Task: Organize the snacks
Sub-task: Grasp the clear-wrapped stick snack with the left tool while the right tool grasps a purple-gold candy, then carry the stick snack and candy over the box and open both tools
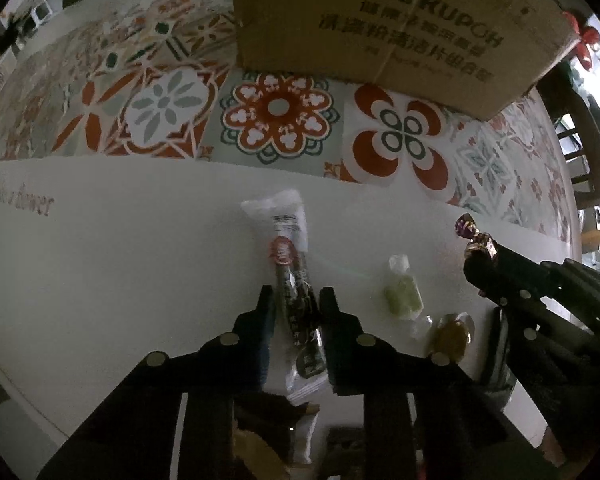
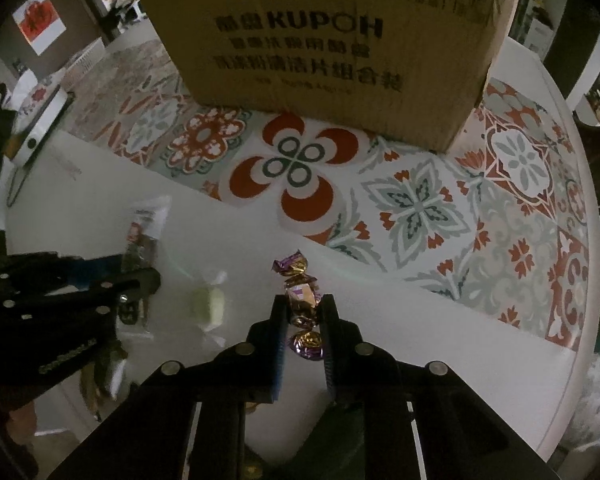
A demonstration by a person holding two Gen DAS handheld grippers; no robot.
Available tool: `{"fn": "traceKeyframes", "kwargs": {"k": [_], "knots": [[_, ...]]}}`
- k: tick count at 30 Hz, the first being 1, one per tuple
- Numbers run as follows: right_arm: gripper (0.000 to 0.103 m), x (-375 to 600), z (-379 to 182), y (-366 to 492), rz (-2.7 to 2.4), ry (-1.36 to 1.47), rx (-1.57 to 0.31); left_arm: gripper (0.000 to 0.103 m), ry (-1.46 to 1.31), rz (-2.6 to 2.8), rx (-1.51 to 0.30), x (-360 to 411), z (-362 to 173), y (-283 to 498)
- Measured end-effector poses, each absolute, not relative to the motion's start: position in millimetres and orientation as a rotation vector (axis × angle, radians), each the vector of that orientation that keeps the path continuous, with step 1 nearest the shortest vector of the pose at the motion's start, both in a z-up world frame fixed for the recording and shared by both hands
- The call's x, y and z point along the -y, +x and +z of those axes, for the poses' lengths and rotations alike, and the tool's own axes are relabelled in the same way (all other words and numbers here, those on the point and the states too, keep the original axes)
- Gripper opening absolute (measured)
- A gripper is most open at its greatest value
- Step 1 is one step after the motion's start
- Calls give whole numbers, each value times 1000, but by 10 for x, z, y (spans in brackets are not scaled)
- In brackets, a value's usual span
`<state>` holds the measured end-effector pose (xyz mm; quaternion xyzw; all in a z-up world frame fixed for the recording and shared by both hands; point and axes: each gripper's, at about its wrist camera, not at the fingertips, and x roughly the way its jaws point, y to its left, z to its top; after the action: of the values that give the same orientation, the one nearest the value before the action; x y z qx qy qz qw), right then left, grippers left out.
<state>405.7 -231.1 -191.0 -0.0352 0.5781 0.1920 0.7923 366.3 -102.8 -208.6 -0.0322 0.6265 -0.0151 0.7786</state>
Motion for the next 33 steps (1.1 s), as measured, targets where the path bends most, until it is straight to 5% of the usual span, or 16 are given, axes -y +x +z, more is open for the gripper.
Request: {"fn": "traceKeyframes", "kwargs": {"k": [33], "knots": [[17,2340,-312,3975,251,99,-853,19,65,-302,-828,888,-159,3763]]}}
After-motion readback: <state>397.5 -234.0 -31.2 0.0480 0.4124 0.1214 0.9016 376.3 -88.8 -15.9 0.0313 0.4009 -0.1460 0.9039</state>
